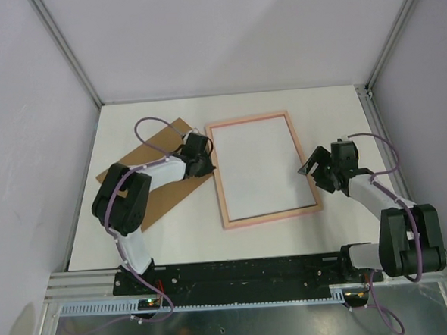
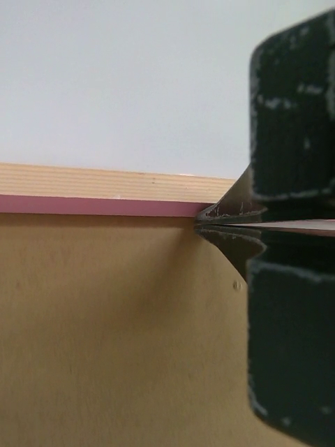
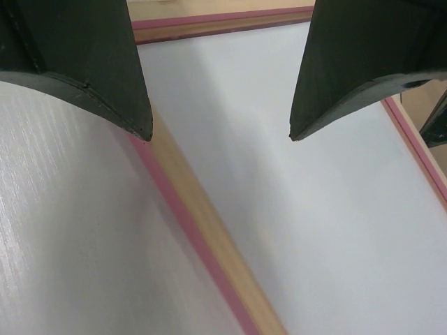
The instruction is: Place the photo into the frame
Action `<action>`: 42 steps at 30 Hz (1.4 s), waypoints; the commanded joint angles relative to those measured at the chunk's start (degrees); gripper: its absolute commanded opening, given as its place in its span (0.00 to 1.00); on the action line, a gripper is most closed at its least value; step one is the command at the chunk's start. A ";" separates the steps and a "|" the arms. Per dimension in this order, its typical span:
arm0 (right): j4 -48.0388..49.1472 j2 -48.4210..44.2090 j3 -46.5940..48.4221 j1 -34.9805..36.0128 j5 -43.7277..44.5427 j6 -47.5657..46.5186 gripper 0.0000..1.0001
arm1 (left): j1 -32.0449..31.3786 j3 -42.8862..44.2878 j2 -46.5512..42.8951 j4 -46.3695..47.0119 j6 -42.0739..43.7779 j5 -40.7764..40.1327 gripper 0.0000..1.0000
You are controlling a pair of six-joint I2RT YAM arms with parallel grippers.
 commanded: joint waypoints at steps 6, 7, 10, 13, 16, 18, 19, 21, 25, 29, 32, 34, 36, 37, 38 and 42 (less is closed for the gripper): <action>-4.38 -5.10 1.52 -0.34 4.24 -1.86 0.84 | -6.13 10.19 5.99 -0.62 0.76 1.99 0.02; -4.81 -5.65 1.30 -0.50 4.71 -1.94 0.84 | -6.70 11.20 7.07 -0.80 0.74 2.26 0.02; -5.85 -7.21 0.18 -1.37 5.50 -2.26 0.84 | -8.02 14.88 9.62 -1.55 0.67 2.76 0.02; -6.58 -8.99 -0.85 -2.06 5.82 -2.73 0.84 | -9.06 17.29 11.71 -1.88 0.32 3.06 0.02; -7.50 -10.47 -1.08 -2.29 5.82 -3.19 0.85 | -9.52 19.10 13.14 -2.19 0.41 3.26 0.02; -7.60 -11.42 -1.11 -2.27 5.23 -3.24 0.85 | -9.57 20.02 13.70 -2.49 0.62 3.35 0.02; -7.42 -11.80 -1.11 -2.03 4.80 -3.29 0.85 | -9.56 20.38 13.64 -2.74 0.84 3.38 0.02; -7.01 -12.33 -1.03 -1.17 4.16 -3.13 0.85 | -9.45 21.07 12.51 -3.22 1.65 3.03 0.03; -6.36 -12.41 -0.01 5.48 5.35 -1.13 0.85 | -6.67 21.46 7.19 -4.91 4.05 1.23 0.11; -4.49 -9.65 2.58 17.30 10.38 2.48 0.86 | 2.03 20.85 1.52 -6.17 6.22 0.78 0.21; -1.12 -4.68 5.78 25.28 12.01 4.83 0.86 | 10.03 21.15 0.23 -6.58 7.75 2.00 0.26; 1.25 -0.16 8.92 31.10 12.71 5.78 0.86 | 15.03 22.29 0.76 -6.62 9.11 2.68 0.29; 3.03 4.69 12.64 35.65 12.71 6.06 0.86 | 19.57 24.07 1.97 -6.69 10.64 3.18 0.33; 3.82 7.20 14.64 37.19 12.63 6.10 0.86 | 21.88 25.22 2.95 -6.69 11.12 3.78 0.36; 4.92 9.15 16.17 38.70 12.20 6.21 0.86 | 23.74 26.14 3.74 -6.73 11.63 4.38 0.37; 8.39 18.56 21.82 42.04 10.08 6.78 0.86 | 30.36 30.59 8.22 -6.73 13.38 6.03 0.43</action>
